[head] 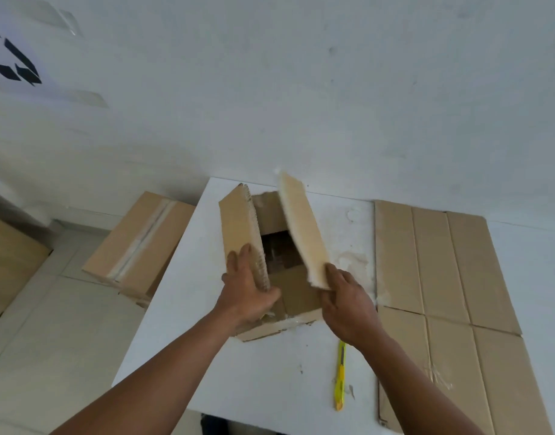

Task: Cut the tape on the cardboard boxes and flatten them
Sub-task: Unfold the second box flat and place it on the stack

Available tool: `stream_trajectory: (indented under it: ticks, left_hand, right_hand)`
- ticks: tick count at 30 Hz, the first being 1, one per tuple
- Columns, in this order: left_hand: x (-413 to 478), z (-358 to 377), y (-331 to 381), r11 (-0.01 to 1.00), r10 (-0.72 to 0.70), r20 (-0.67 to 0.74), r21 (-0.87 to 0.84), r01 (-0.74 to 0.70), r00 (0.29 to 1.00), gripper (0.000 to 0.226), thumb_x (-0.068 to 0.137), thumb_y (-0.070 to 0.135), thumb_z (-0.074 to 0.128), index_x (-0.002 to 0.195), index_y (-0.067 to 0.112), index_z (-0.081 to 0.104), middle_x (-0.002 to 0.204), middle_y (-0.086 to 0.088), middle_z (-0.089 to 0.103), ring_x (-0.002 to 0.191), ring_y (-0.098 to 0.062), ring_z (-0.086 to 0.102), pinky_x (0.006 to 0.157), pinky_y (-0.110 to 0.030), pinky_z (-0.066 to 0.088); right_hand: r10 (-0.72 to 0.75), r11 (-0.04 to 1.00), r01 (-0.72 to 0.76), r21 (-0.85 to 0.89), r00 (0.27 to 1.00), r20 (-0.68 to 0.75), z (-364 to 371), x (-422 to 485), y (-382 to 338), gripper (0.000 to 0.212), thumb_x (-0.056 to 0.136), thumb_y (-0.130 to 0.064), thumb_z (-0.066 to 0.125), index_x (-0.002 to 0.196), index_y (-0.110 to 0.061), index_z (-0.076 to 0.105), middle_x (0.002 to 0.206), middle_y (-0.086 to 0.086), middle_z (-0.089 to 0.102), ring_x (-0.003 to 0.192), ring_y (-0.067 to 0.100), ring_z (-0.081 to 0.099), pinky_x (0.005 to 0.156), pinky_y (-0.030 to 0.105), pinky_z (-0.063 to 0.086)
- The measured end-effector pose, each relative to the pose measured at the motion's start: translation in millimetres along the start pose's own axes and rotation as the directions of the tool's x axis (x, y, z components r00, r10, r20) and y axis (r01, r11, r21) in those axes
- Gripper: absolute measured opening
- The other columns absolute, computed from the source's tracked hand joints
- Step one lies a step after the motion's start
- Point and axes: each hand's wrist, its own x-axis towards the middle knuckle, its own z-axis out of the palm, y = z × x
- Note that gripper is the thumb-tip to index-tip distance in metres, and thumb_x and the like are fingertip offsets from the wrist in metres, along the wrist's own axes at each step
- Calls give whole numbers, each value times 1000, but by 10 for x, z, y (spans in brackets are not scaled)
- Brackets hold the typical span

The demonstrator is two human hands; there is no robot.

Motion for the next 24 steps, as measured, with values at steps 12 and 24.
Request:
stream_trajectory:
  ticks: [12,24]
  left_hand:
    - [-70,-861,-838,938,12,55,-345,7,998,82,93,9,63,158,34,20,156,6,37,147,-22,34,114,-50,40]
    - [185,-1547,-1033,817,527,219,-396,-418,822,97,73,-6,45,157,34,18,150,10,47,141,-6,42,107,-27,44]
  right_hand:
    - [232,741,-108,663,968,-101,-209,-267,-1144,74,79,-67,44,90,4,63,87,25,67,78,42,64,72,56,54]
    - [188,802,-45,596,965,-180,621,-330,-2389,37,100,-38,52,76,-12,64,61,-4,65,52,11,55,56,35,47]
